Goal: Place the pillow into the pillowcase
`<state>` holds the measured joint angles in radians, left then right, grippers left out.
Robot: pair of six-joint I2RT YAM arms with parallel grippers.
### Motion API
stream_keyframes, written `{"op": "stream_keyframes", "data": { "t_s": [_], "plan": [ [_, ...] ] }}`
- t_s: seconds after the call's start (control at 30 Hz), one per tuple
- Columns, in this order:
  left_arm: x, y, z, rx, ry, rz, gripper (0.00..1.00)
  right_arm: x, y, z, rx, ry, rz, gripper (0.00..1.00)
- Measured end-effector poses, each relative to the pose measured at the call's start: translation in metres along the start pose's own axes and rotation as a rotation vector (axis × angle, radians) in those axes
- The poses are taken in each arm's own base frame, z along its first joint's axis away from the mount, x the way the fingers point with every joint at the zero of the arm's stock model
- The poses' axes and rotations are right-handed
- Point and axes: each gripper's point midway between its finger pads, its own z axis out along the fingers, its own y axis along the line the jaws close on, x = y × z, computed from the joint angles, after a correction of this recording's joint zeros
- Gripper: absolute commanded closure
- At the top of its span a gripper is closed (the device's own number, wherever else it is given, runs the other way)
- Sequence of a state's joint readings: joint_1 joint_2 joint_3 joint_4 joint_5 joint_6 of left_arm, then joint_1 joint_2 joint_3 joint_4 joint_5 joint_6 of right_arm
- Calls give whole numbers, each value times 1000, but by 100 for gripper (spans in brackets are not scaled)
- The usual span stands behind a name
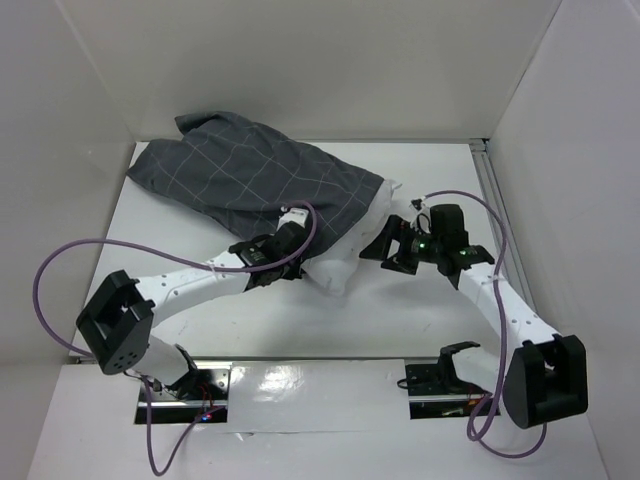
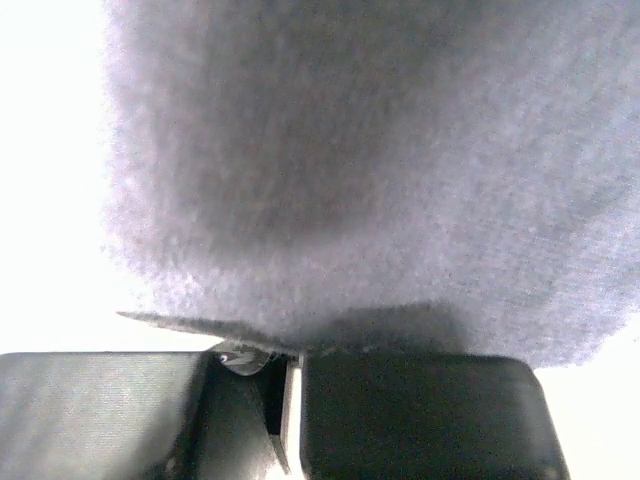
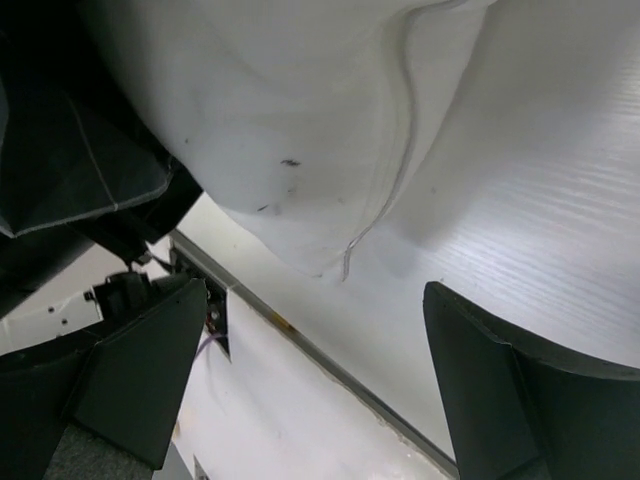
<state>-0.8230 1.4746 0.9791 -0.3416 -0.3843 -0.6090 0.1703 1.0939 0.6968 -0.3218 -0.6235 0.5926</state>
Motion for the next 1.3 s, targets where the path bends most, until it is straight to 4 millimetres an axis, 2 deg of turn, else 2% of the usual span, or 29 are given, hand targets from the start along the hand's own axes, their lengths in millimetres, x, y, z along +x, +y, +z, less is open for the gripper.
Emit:
{"op": "stream_keyframes", "data": {
  "t_s": [0.2,0.27,0.33,0.37,0.4,0.47,0.5,0.57,0.63,0.67,0.7,0.77,0.8,0.87,0.93,1.0,1.07,1.17,1.23,1.3],
  "plan": [
    [-2,2,-13,6,-6,-8,100,28,15,18,-21,96,-69,3],
    [-6,1,-21,20,-15,-20,100,36,17,29,-22,128,-90,8],
    [-13,-2,-31,34,-28,-29,100,39,16,44,-18,155,-96,17],
    [-19,-4,-36,43,-39,-32,100,39,15,52,-17,164,-97,45],
    [-26,-7,-42,53,-53,-37,100,37,13,61,-14,167,-103,62],
    [-42,-12,-54,76,-75,-43,100,27,18,77,-21,179,-94,87],
    [-52,-17,-62,92,-89,-45,100,17,26,84,-35,180,-90,100],
    [-78,-26,-82,131,-115,-29,100,-15,52,91,-75,149,-107,100],
    [-125,-44,-115,208,-183,-19,100,-68,94,83,-147,52,-153,100],
    [-151,-53,-132,242,-215,-17,100,-96,116,72,-182,-15,-185,100],
    [-190,-67,-157,305,-288,-23,100,-123,137,58,-215,-89,-220,100],
    [-249,-89,-200,409,-406,-23,100,-168,179,21,-286,-244,-296,100],
    [-274,-102,-221,473,-467,-24,100,-181,197,3,-318,-310,-325,100],
    [-301,-129,-257,613,-540,-3,100,-186,219,-17,-375,-387,-358,100],
    [-300,-147,-274,722,-536,25,100,-179,230,-19,-432,-415,-367,100],
    [-287,-154,-272,790,-475,32,100,-166,224,-3,-466,-403,-345,100],
    [-275,-150,-254,813,-388,15,100,-152,200,21,-443,-357,-284,100],
    [-261,-135,-222,790,-265,-36,100,-137,153,54,-344,-294,-181,100],
    [-259,-126,-213,778,-223,-69,100,-127,141,57,-303,-268,-152,100],
    [-262,-124,-215,791,-216,-93,100,-119,145,44,-293,-255,-157,100]
  ]
}}
